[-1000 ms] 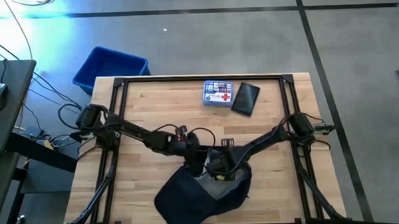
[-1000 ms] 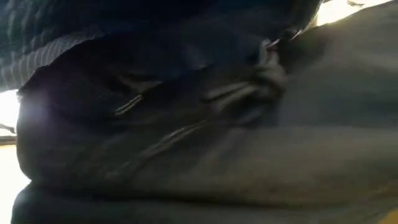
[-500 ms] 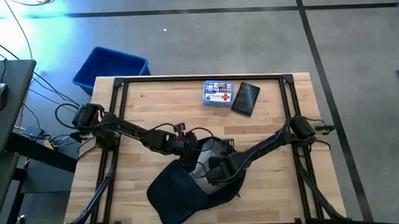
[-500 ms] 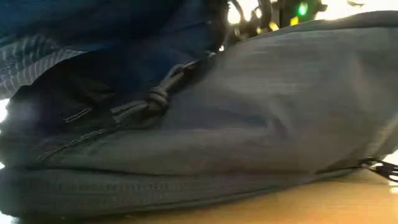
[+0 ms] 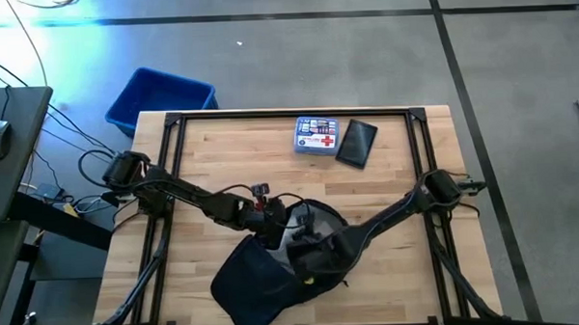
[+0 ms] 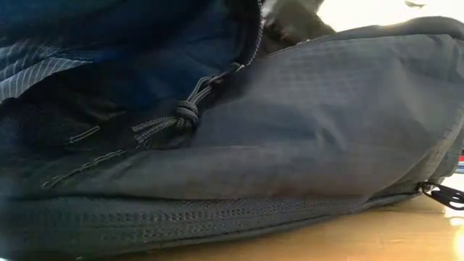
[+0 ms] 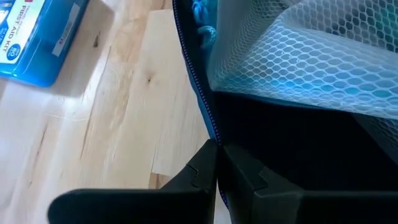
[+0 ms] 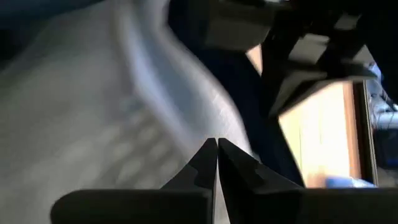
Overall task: Unpack backpack
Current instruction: Put the blue zipper bag in the black backpack
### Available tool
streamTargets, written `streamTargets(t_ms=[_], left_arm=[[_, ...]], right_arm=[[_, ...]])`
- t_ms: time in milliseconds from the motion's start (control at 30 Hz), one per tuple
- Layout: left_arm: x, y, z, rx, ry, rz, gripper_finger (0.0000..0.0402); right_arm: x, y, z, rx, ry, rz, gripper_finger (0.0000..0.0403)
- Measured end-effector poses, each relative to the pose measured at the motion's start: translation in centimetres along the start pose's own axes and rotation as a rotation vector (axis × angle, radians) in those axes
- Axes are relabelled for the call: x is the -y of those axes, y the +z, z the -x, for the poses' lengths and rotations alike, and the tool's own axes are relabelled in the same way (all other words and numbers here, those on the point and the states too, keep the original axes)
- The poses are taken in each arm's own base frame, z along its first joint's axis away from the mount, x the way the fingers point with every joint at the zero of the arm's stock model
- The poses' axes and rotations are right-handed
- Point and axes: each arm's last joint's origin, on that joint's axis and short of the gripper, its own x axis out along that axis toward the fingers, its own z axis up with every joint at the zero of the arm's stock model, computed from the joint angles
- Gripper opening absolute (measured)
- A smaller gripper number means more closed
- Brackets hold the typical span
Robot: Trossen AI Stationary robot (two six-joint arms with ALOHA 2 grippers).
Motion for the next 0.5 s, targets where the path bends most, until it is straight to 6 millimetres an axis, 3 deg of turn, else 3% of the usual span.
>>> streamTargets(t_ms=[133, 233, 367, 500], left_arm=[[-0.2, 0.0, 0.4, -0.005, 0.005, -0.006, 0.0], [-0.5, 0.3, 1.0, 0.017, 0.008, -0.014, 0.0], [-0.5, 0.5, 2.0, 0.051, 0.004, -0.024, 0.0], [-0.2, 1.1, 3.9, 0.127, -0.02, -0.048, 0.0]], right_arm=[[1.1, -0.6, -2.4, 0.133, 0.113, -0.08, 0.0], [1.9, -2.2, -4.8, 0.145, 0.212, -0.128, 0.0], [3.4, -4.3, -7.3, 0.17, 0.192, -0.216, 0.0], [4.2, -6.0, -8.6, 0.144, 0.121, -0.321, 0.0]])
